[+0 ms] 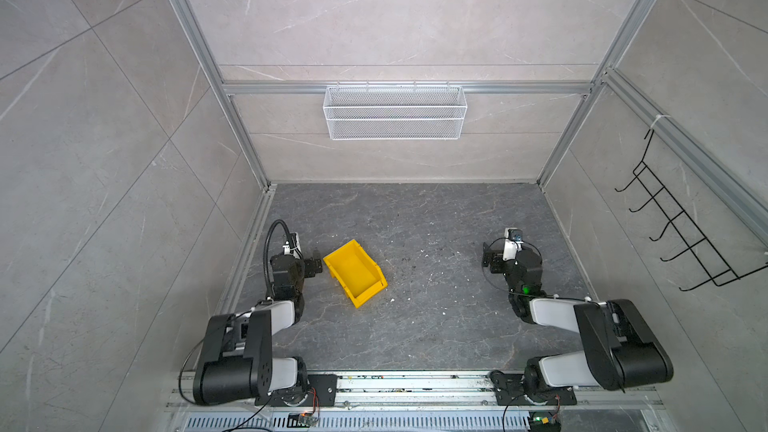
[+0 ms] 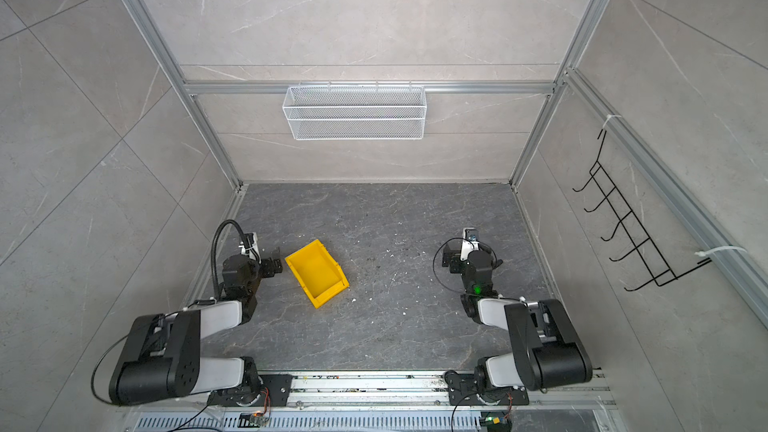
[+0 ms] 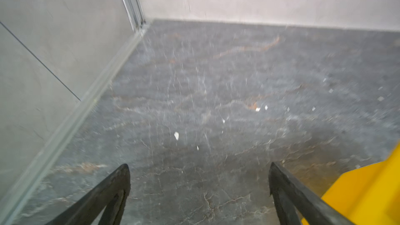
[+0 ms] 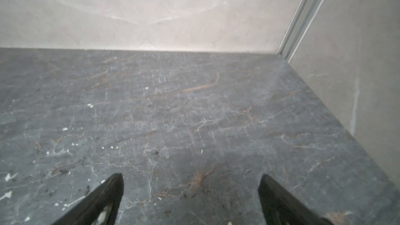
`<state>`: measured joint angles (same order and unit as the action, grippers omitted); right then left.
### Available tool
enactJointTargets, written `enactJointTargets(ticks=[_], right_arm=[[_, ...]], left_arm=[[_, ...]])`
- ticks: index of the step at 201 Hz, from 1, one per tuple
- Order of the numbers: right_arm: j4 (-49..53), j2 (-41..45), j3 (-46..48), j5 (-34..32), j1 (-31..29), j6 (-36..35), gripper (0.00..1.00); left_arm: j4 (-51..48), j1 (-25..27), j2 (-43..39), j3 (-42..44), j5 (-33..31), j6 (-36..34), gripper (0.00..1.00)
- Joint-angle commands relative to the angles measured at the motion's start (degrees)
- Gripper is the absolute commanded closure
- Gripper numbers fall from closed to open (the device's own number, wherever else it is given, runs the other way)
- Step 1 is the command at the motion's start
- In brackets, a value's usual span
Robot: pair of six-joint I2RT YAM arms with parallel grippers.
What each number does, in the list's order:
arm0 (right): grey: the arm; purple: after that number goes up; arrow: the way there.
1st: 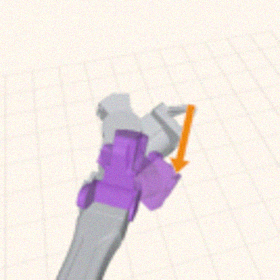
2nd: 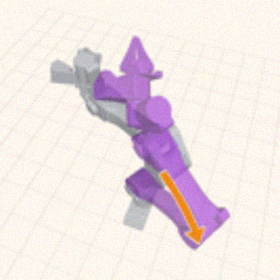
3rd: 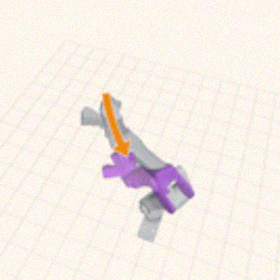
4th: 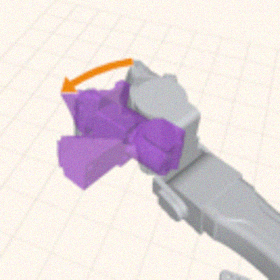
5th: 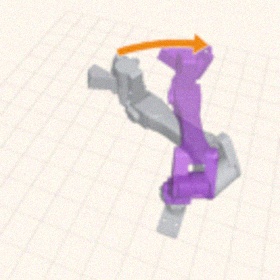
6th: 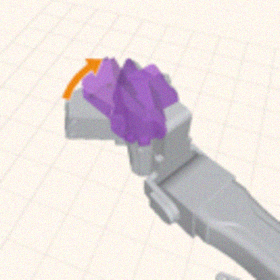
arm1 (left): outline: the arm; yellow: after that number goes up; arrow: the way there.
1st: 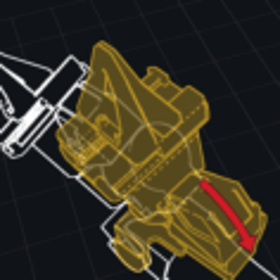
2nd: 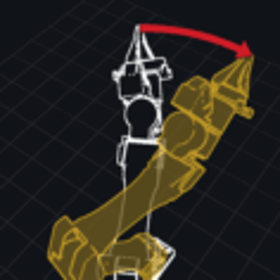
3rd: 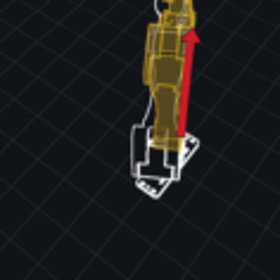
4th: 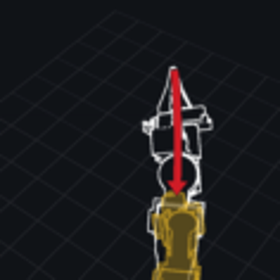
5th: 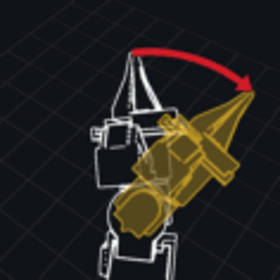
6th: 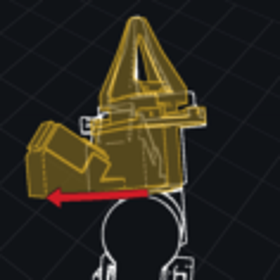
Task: Put the screwdriver in the bin
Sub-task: 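Grasp the black-handled screwdriver with the right gripper while the left gripper grasps the bin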
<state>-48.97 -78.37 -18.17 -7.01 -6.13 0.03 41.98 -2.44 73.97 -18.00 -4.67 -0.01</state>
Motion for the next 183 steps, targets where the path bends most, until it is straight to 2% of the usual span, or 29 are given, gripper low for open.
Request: enactJointTargets(ticks=[1,19,55,79,105,120,140,152,183], right_arm=[[3.7,6.5,1.2,0.2,0.0,0.2,0.01],[7.6,11.5,1.3,-0.1,0.0,1.8,0.01],[18.6,21.6,-0.1,0.6,0.0,5.7,0.01],[26.5,29.1,-0.9,-2.4,0.1,7.3,0.01],[43.4,35.4,-6.1,-7.2,0.0,11.8,0.01],[53.0,36.2,-10.7,-8.6,0.1,13.7,0.01],[59.1,35.2,-13.3,-12.1,0.1,18.3,0.01],[61.4,34.5,-13.7,-13.5,0.0,22.1,0.01],[65.3,31.5,-15.5,-12.4,0.1,28.2,0.01]], left_arm=[[-2.9,1.9,-6.7,-0.4,-3.5,-1.8,0.0],[-4.9,5.8,-10.7,-1.3,-7.1,-4.2,0.0],[-10.5,16.3,-14.6,-5.7,-7.1,-9.8,0.0],[-16.4,23.3,-14.6,-9.3,-4.4,-16.4,0.0],[-19.6,28.1,-14.1,-11.7,1.8,-18.2,0.0],[-19.5,30.3,-13.1,-12.6,6.4,-16.6,0.0],[-17.1,33.6,-10.0,-13.6,13.3,-14.4,0.0],[-15.1,36.4,-7.4,-14.2,15.1,-14.2,0.0],[-13.2,43.6,-1.0,-17.4,18.4,-14.9,0.0]])
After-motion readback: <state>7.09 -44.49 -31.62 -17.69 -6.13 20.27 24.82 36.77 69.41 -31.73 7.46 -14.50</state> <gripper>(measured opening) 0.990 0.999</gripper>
